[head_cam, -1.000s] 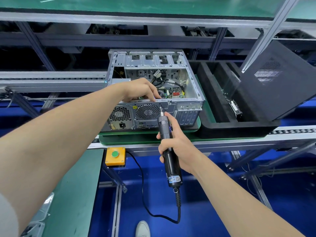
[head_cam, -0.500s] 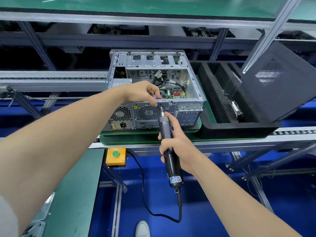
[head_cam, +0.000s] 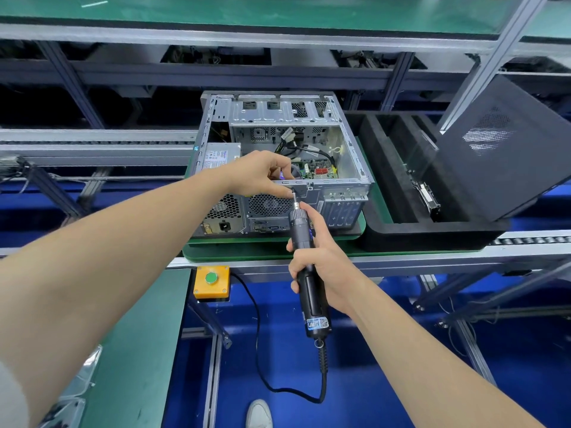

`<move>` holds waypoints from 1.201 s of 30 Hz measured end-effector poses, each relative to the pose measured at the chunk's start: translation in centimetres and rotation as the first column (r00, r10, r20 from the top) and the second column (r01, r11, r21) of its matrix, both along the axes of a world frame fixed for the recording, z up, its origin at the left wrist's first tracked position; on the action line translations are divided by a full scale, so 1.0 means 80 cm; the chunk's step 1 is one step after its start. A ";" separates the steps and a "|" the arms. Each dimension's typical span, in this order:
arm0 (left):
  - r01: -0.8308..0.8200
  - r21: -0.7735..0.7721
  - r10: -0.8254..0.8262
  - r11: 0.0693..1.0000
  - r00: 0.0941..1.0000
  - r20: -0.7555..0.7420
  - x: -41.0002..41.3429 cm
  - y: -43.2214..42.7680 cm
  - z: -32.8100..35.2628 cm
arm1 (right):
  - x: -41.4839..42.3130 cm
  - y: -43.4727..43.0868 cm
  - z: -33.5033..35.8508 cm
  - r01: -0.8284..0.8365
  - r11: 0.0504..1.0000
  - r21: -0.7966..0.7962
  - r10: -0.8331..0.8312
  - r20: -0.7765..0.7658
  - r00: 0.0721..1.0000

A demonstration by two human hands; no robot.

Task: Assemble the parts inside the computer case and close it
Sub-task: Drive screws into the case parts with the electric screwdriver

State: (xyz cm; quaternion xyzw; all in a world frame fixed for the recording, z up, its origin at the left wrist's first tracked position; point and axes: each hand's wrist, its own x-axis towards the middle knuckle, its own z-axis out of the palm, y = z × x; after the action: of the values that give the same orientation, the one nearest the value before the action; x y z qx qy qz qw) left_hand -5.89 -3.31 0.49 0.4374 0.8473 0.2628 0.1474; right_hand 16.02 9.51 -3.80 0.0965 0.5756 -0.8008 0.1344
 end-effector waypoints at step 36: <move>-0.033 -0.021 0.035 0.999 0.993 0.112 0.006 0.004 0.009 | 0.004 0.015 0.018 -0.148 0.978 -0.145 0.143 -0.042 0.989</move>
State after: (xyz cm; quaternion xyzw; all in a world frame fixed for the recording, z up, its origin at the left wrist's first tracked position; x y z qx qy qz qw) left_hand -5.42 -3.02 1.20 0.4061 0.8474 0.2812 0.1945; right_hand 16.31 10.71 -2.39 0.0315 0.5223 -0.8306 0.1903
